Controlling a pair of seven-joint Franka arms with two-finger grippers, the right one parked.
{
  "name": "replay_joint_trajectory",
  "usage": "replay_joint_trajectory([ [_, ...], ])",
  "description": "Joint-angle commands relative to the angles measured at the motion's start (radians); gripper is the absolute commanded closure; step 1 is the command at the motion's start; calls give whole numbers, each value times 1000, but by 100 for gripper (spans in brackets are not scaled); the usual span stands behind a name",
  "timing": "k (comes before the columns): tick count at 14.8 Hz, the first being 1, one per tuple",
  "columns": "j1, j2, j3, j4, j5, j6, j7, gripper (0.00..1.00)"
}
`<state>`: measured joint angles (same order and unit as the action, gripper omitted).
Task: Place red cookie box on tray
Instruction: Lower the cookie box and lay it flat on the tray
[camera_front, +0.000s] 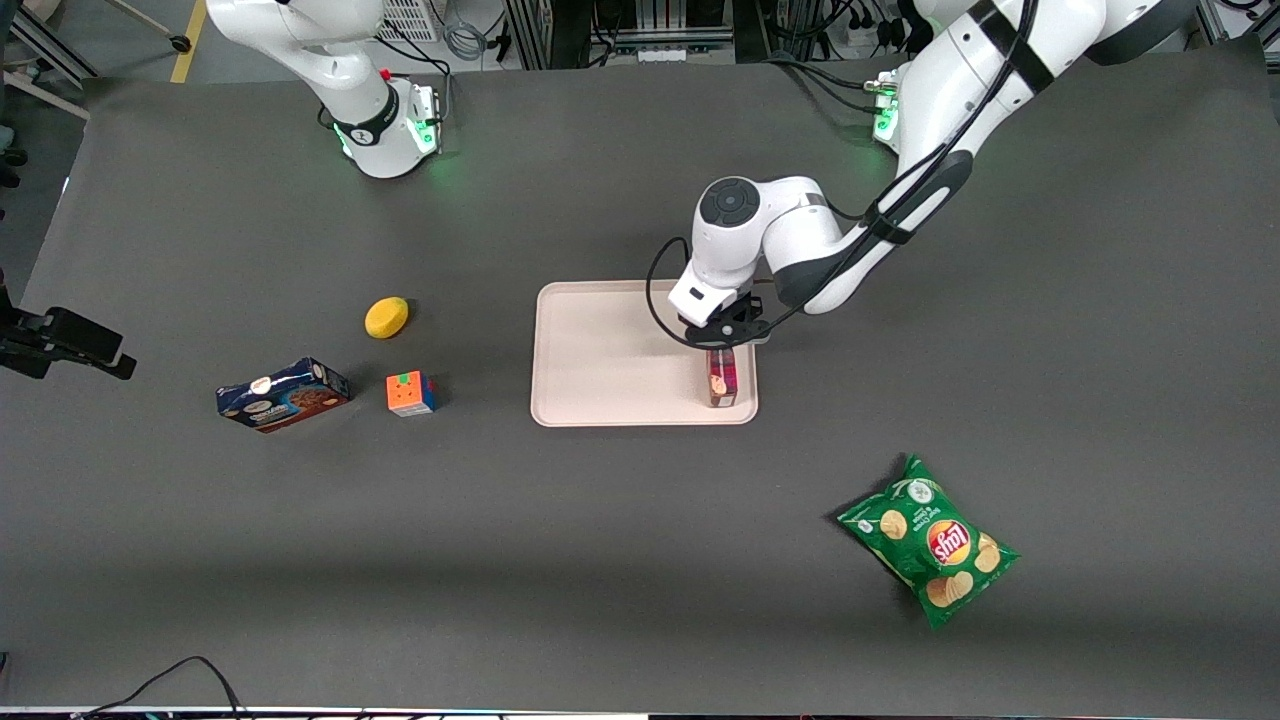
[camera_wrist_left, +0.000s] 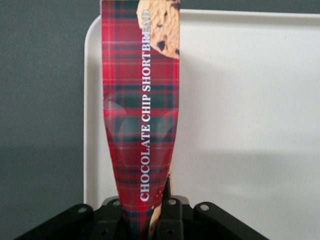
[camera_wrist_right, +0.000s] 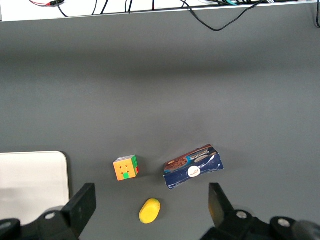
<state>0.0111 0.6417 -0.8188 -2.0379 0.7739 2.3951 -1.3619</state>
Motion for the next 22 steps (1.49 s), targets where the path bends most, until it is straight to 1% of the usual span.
replay_joint_trajectory([
  [1,-20,33,15,59,45,-7,-16,99],
  [3,-22,41,17,65,96,-7,-14,99],
  [4,-22,42,17,65,102,-5,-14,98],
  [5,-22,47,17,64,102,-5,-16,96],
  [6,-22,47,17,64,102,-5,-16,83],
  [8,-20,47,17,65,97,-4,-22,5],
  [9,-20,47,17,64,97,-2,-22,0],
  [16,-8,20,18,73,96,-17,-16,0],
  [17,-8,0,17,90,91,-31,-11,0],
  [19,-5,-52,9,96,85,-127,9,0],
  [20,4,-77,0,100,71,-163,54,0],
  [21,22,-105,-8,100,26,-177,97,0],
  [22,33,-147,-7,108,-49,-180,130,0],
])
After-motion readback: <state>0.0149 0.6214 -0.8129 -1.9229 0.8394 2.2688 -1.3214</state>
